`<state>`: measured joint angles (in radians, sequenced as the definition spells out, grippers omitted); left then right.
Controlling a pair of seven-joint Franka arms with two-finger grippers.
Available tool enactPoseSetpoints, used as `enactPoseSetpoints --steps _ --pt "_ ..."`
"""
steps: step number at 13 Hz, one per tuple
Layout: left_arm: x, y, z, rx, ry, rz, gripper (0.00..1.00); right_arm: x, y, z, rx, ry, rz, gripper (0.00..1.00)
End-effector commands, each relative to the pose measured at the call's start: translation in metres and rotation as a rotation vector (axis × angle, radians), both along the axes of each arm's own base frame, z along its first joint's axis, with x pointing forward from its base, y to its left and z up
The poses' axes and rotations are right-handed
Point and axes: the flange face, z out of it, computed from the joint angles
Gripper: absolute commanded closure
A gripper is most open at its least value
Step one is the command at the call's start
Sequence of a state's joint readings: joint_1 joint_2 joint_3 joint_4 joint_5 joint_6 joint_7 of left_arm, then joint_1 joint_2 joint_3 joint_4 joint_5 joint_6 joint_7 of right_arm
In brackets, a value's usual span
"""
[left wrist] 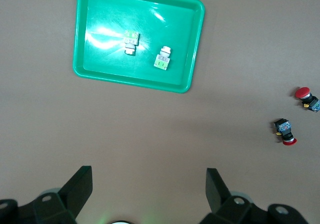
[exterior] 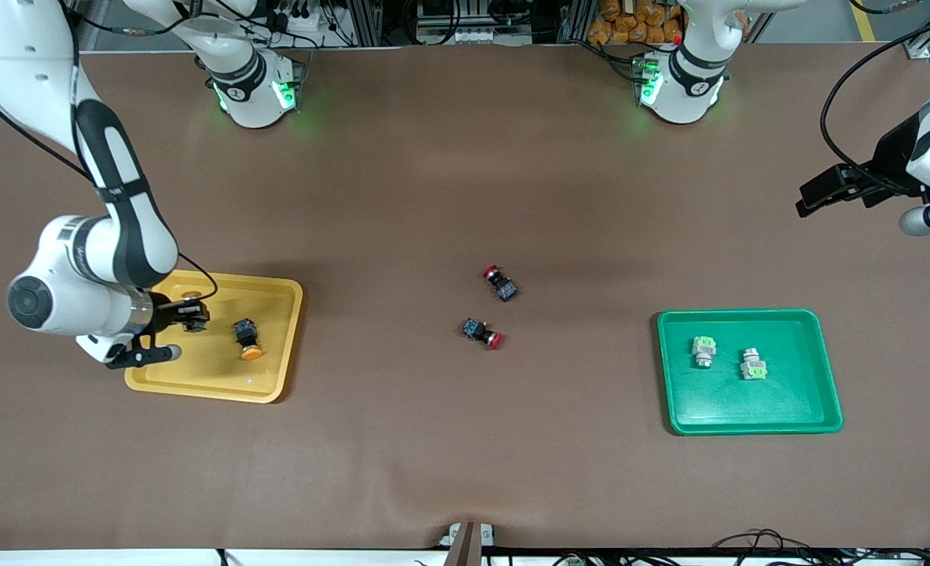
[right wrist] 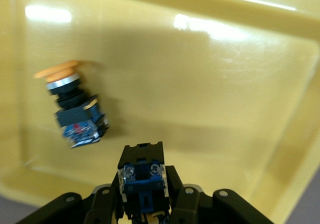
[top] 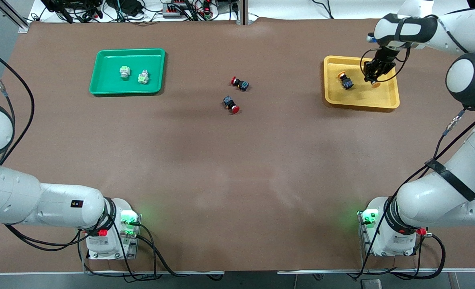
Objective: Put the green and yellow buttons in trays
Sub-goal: 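Lower the yellow button into the yellow tray and open the right gripper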
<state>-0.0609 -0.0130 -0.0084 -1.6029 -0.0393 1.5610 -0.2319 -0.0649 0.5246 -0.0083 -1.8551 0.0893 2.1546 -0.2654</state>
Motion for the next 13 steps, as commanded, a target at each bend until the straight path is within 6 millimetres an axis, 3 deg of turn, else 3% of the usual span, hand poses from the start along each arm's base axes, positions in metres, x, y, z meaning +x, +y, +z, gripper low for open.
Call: enactPoseSetpoints --steps 1,3,8,9,12,13 --pt "-0.013 0.001 0.021 -0.005 -0.046 -0.009 0.0 0.002 -0.007 -0.021 -0.001 -0.005 0.019 1.0" --pt "-0.013 0.009 0.023 -0.008 -0.05 0.005 0.0 0.001 -0.006 -0.032 0.001 -0.004 0.02 1.0" --pt "-0.012 0.009 0.02 -0.006 -0.045 -0.004 0.0 0.002 -0.005 -0.04 0.005 -0.017 0.053 0.99" --pt "-0.012 0.008 0.019 -0.006 -0.043 -0.006 0.0 0.003 -0.005 -0.04 0.008 -0.021 0.066 0.91" --pt "-0.012 0.006 0.019 -0.006 -0.04 -0.009 0.0 0.002 -0.005 -0.041 0.011 -0.029 0.082 0.12" --pt "-0.012 0.006 0.019 -0.006 -0.04 -0.009 0.0 0.002 -0.007 -0.041 0.011 -0.037 0.085 0.0"
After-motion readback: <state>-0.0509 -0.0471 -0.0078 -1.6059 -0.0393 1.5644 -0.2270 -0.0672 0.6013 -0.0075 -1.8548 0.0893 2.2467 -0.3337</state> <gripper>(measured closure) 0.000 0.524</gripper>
